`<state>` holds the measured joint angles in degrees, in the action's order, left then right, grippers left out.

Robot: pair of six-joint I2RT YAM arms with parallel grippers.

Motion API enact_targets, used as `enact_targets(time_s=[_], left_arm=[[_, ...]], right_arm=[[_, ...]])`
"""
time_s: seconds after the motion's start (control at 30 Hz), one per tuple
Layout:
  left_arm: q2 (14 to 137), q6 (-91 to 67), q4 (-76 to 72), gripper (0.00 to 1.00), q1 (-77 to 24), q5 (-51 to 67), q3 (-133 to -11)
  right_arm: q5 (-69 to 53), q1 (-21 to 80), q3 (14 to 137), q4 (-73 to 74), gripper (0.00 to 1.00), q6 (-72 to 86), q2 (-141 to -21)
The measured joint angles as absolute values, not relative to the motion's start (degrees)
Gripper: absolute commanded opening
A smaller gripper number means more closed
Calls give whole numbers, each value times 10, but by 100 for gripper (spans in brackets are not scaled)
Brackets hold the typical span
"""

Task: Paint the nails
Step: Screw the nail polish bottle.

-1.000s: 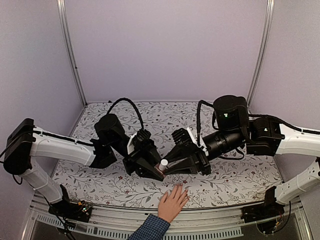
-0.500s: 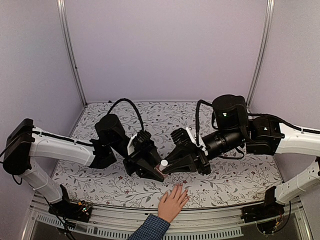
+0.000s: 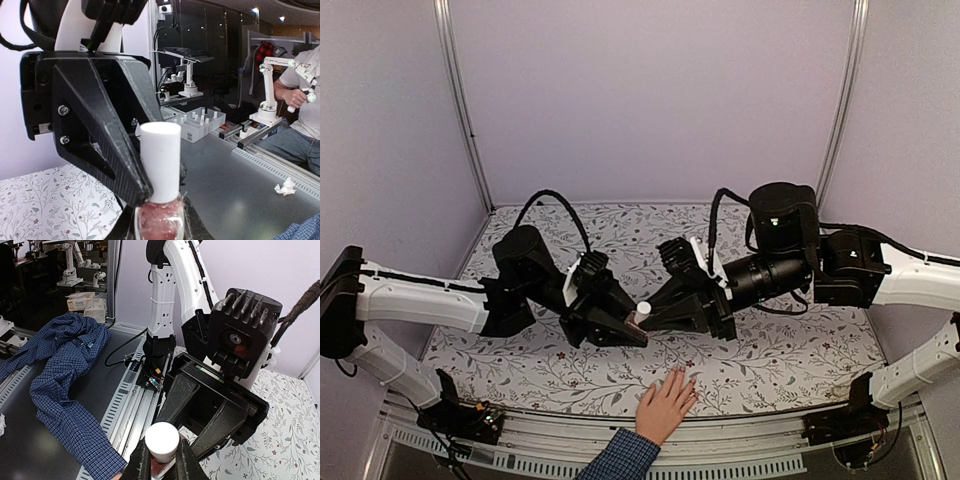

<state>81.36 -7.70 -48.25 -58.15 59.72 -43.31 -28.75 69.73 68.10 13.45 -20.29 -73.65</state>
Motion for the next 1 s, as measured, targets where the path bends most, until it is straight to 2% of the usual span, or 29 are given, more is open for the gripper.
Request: enact_targets(time_s=[0.1,0.27,0.43,0.8,0.93,1.0], left_arm=[[807,-70,-477,0,-579,582,-430],[803,-66,-461,0,-576,543,-429],[803,-64,-449,0,-575,536,-429],[821,-63,-448,0,-575,603,-439],[834,-63,-447,0,-577,619,-446],[841,-63,-446,0,-578,626,-450]], right_arm=[[-275,697,681,133,23,-196,-736],[-257,699,681,124,47,-186,-740],[-251,701,679,128,58,-180,-740],[-267,701,678,156,59,-196,-727],[-279,701,680,163,55,-207,-727],[-284,701,681,164,50,-210,-727]])
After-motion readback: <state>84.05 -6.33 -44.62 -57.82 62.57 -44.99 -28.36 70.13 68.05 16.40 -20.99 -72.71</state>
